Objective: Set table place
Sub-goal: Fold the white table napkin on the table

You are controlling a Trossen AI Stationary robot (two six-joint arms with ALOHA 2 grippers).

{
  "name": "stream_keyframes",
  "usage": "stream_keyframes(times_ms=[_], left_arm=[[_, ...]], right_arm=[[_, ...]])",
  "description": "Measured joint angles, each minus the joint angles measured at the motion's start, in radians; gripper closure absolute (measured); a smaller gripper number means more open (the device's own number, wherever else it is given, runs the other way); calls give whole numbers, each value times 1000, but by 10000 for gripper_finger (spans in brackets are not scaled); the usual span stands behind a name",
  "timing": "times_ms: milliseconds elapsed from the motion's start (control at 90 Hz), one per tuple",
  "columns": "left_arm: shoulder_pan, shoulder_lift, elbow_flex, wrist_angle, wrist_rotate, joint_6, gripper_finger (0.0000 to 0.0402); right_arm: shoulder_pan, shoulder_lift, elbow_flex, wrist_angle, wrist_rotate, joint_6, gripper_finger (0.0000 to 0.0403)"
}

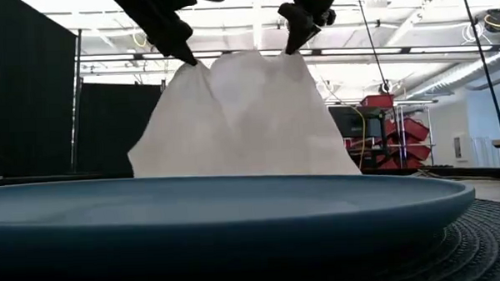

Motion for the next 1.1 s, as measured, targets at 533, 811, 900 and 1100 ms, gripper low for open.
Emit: stream_keyframes(times_ms=[533, 811, 900, 1100], left_arm=[[-12, 175, -2, 15, 95, -28, 402], [-13, 160, -2, 16, 94, -23, 402], [-13, 161, -2, 6, 95, -21, 402], [-13, 161, -2, 7, 94, 0, 402]], right_arm=[[0, 1, 0, -155, -99, 91, 403], [0, 1, 0, -174, -141, 133, 403], [0, 1, 0, -212, -180, 154, 402], [0, 0, 0, -247, -135, 153, 360]])
